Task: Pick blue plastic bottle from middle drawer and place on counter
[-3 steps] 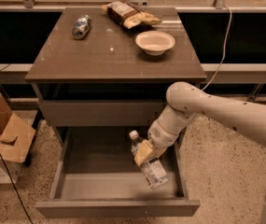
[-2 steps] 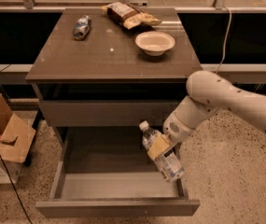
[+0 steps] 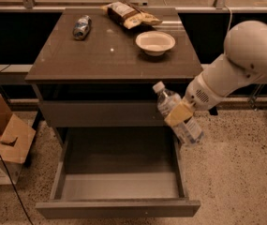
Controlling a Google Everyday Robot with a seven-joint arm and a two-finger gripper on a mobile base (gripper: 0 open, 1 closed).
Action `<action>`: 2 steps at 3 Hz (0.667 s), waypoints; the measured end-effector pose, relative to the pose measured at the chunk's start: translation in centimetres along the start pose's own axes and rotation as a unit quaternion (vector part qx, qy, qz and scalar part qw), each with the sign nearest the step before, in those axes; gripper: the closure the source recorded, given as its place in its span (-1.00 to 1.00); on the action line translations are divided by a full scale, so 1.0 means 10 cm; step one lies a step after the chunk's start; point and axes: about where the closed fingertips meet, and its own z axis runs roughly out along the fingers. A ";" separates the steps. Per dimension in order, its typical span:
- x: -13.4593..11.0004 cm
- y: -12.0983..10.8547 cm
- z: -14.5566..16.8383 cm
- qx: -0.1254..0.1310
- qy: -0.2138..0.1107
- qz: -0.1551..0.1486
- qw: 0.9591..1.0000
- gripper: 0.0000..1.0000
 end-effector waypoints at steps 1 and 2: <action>-0.48 -0.11 -0.62 0.038 -0.064 -0.028 0.997 1.00; -0.60 -0.14 -0.78 0.049 -0.080 -0.033 0.995 1.00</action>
Offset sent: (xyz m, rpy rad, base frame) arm 0.0263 -0.0033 0.0621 0.0410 -0.1304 -0.0097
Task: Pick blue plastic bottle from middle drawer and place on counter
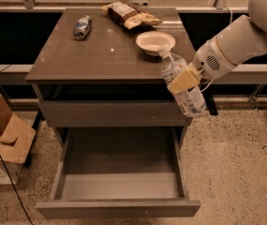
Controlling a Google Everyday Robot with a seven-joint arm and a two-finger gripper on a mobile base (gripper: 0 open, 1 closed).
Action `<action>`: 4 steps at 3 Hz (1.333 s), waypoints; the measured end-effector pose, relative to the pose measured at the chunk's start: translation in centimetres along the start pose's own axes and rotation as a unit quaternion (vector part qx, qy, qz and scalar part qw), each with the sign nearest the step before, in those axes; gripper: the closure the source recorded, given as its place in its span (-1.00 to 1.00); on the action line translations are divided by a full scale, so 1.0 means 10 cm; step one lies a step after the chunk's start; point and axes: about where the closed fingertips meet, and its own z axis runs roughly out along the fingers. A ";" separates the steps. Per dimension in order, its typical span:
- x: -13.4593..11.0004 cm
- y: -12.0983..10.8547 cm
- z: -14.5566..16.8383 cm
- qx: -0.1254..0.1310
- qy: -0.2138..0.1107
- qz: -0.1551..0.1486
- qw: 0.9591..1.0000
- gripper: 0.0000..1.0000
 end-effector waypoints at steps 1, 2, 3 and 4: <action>-0.08 -0.01 -0.01 0.006 -0.010 0.000 1.000 1.00; -0.47 -0.04 -0.09 0.027 -0.047 -0.029 0.998 1.00; -0.96 -0.09 -0.08 0.053 -0.065 -0.077 0.993 1.00; -1.34 -0.14 0.10 0.077 -0.058 -0.117 0.988 1.00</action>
Offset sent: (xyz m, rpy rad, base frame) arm 0.0536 0.0418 0.0763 0.0620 -0.2581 0.0124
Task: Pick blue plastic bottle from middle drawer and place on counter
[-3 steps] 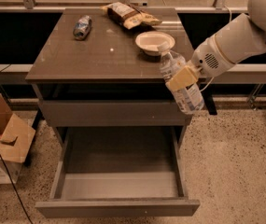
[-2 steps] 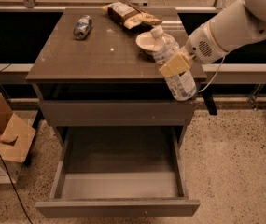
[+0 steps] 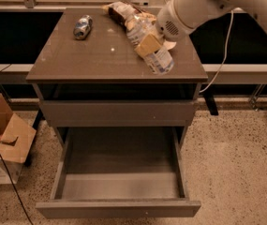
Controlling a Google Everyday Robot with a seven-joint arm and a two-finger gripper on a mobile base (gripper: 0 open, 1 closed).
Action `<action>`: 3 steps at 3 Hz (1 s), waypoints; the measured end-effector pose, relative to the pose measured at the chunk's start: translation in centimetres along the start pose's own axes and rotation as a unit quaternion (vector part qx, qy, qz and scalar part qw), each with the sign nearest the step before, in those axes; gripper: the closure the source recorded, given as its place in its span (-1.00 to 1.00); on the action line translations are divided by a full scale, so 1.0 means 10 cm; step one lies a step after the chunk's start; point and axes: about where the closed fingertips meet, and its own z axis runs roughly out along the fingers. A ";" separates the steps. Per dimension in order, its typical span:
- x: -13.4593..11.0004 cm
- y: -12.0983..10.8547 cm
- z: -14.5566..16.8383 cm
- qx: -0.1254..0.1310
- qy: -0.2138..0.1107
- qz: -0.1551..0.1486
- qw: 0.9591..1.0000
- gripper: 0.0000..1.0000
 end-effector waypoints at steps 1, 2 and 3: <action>-0.24 -0.12 0.42 0.010 0.021 -0.027 0.999 0.95; -0.35 -0.19 0.67 0.011 0.032 -0.034 0.999 0.88; -0.44 -0.28 0.89 0.011 0.047 -0.032 0.998 0.50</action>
Offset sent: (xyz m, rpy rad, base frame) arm 0.0810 0.0662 -0.0299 -0.1196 -0.0213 0.0284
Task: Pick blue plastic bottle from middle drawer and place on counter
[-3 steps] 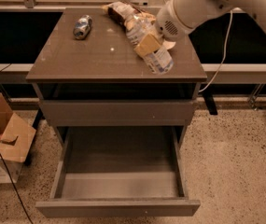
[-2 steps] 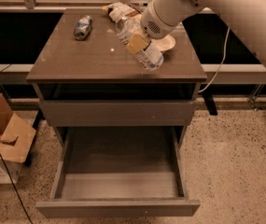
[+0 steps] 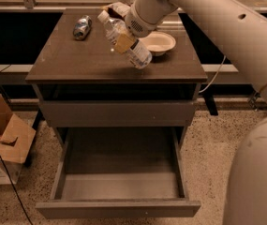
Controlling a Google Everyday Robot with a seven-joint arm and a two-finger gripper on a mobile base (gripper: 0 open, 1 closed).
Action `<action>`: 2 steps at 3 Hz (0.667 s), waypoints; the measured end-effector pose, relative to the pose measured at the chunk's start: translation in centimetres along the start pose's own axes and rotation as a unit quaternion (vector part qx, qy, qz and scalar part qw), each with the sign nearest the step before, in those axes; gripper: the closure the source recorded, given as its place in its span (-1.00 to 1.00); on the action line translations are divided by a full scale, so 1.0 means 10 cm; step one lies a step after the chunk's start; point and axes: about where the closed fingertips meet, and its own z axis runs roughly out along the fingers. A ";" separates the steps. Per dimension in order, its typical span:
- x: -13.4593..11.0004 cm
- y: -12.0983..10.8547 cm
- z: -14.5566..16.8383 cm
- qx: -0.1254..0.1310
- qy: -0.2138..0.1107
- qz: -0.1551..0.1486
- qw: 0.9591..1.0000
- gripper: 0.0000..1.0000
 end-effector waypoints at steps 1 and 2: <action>-0.17 -0.02 0.27 -0.015 0.013 -0.005 1.000 -0.12; -0.29 -0.03 0.40 -0.029 0.016 -0.005 0.999 -0.58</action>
Offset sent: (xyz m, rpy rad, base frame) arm 0.0428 0.0522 -0.0086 -0.0096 0.0749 0.0509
